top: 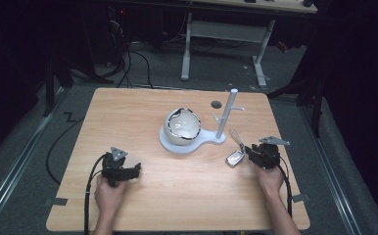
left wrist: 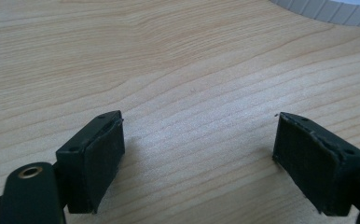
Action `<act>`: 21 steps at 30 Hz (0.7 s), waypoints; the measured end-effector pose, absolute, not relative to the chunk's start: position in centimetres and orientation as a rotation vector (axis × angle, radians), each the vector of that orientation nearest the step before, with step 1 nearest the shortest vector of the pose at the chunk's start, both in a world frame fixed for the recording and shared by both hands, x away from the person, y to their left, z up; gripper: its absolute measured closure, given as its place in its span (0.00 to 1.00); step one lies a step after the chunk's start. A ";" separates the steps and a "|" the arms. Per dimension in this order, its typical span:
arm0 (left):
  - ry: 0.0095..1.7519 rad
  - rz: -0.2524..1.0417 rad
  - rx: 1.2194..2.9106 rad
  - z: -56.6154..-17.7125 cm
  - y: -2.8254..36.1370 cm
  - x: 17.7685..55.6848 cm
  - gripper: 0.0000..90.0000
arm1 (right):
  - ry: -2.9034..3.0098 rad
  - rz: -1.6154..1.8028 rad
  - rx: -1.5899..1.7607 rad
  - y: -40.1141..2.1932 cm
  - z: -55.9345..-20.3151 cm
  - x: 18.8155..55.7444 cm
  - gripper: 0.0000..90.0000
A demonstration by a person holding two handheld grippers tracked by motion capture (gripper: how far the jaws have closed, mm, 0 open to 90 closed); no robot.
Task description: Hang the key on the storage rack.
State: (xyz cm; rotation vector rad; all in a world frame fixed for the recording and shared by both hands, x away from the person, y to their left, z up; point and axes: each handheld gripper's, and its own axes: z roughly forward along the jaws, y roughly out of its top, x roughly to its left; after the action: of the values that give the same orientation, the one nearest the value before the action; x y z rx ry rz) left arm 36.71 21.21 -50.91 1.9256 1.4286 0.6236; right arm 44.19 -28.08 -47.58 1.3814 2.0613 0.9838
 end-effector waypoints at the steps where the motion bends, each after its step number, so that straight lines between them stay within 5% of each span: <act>1: 1.429 0.624 1.926 -50.9 21.2 36.7 0.19 | 2.061 0.984 1.381 -28.1 -47.6 44.2 0.71; 21: 1.429 0.623 1.925 -50.9 21.2 36.7 0.19 | 2.112 0.880 1.440 -26.0 -49.1 48.2 0.65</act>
State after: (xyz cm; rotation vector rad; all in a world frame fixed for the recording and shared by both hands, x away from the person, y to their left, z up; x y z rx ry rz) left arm 36.71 21.22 -50.91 1.9252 1.4286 0.6229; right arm 48.15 -25.96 -49.14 1.4398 2.1124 0.8798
